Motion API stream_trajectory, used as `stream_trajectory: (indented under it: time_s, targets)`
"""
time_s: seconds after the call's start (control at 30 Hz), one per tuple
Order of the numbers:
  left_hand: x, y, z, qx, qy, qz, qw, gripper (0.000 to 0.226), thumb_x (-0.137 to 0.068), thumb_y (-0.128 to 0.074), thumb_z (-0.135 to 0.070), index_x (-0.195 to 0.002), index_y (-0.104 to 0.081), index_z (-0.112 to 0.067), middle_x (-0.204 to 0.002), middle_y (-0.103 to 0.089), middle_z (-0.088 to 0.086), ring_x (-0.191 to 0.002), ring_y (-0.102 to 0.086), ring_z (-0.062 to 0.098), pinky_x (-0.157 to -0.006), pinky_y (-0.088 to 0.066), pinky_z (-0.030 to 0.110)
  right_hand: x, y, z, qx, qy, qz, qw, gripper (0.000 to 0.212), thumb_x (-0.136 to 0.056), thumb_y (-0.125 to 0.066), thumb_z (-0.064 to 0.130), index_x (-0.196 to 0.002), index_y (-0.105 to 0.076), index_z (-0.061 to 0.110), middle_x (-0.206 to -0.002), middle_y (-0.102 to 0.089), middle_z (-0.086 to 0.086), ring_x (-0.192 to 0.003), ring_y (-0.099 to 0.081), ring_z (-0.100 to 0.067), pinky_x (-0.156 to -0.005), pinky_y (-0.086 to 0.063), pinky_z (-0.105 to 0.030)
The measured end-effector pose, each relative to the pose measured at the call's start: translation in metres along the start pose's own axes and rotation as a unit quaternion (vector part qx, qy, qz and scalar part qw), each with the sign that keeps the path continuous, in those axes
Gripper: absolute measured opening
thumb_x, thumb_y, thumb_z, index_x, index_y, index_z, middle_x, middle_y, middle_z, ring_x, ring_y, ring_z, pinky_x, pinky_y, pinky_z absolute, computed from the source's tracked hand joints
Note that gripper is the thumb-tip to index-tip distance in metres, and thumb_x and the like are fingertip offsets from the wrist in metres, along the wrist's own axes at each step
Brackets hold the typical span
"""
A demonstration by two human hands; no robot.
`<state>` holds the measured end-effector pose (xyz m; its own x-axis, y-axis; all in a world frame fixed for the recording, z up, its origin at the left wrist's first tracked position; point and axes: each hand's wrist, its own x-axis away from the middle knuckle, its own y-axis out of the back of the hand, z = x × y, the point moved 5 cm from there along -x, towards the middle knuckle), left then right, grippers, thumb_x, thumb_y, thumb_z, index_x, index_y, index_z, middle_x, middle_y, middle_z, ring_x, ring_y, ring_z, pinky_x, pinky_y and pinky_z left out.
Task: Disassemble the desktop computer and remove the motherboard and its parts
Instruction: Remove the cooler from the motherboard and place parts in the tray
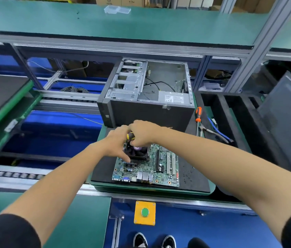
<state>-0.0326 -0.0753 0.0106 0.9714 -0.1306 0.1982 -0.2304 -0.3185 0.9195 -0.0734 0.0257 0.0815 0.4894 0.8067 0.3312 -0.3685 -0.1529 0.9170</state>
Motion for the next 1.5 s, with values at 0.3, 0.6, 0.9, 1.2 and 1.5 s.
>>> stream_trajectory:
  time_s: [0.3, 0.6, 0.9, 1.2, 1.5]
  targets:
    - [0.027, -0.029, 0.022, 0.081, 0.116, -0.031, 0.989, 0.123, -0.054, -0.091, -0.046, -0.148, -0.018, -0.013, -0.149, -0.03, 0.004, -0.134, -0.037, 0.025, -0.109, -0.031, 0.046, -0.018, -0.032, 0.015, 0.205, 0.007, 0.068, 0.976, 0.077, -0.063, -0.076, 0.066, -0.118, -0.056, 0.016, -0.111, -0.057, 0.0, -0.09, -0.059, -0.022, -0.064, -0.047, -0.033]
    - [0.019, -0.037, 0.024, 0.066, 0.151, -0.041, 0.985, 0.109, -0.06, -0.091, -0.028, -0.143, -0.021, -0.026, -0.137, -0.044, 0.002, -0.126, -0.044, 0.027, -0.097, -0.036, 0.048, -0.031, -0.04, 0.019, 0.199, 0.004, 0.104, 0.974, 0.041, -0.068, -0.077, 0.049, -0.089, -0.06, 0.018, -0.086, -0.058, 0.005, -0.072, -0.058, -0.017, -0.049, -0.039, -0.026]
    - [0.019, -0.044, 0.023, -0.013, 0.152, -0.042, 0.987, 0.101, -0.065, -0.086, -0.034, -0.143, -0.021, -0.025, -0.133, -0.046, 0.0, -0.123, -0.044, 0.026, -0.093, -0.039, 0.047, -0.034, -0.043, 0.011, 0.141, 0.027, 0.071, 0.987, 0.044, -0.064, -0.08, 0.047, -0.085, -0.06, 0.014, -0.089, -0.063, -0.001, -0.07, -0.057, -0.015, -0.048, -0.04, -0.025]
    - [0.016, -0.04, 0.026, -0.032, 0.152, -0.002, 0.988, 0.095, -0.066, -0.085, -0.041, -0.137, -0.026, -0.018, -0.126, -0.045, 0.004, -0.119, -0.048, 0.029, -0.091, -0.038, 0.045, -0.035, 0.002, 0.015, 0.081, 0.041, -0.026, 0.996, 0.036, -0.085, -0.059, 0.049, -0.093, -0.054, 0.014, -0.086, -0.053, -0.003, -0.074, -0.051, -0.023, -0.063, -0.037, -0.03]
    - [0.043, 0.002, 0.032, 0.313, 0.095, -0.083, 0.941, 0.025, -0.077, -0.079, -0.012, -0.096, -0.066, -0.019, -0.082, -0.063, -0.007, -0.077, -0.06, 0.006, -0.073, -0.047, 0.021, -0.026, 0.039, 0.043, -0.155, 0.051, -0.107, 0.981, 0.037, -0.09, -0.055, 0.031, -0.061, -0.052, 0.007, -0.058, -0.056, -0.009, -0.051, -0.04, -0.019, -0.051, -0.035, -0.032]
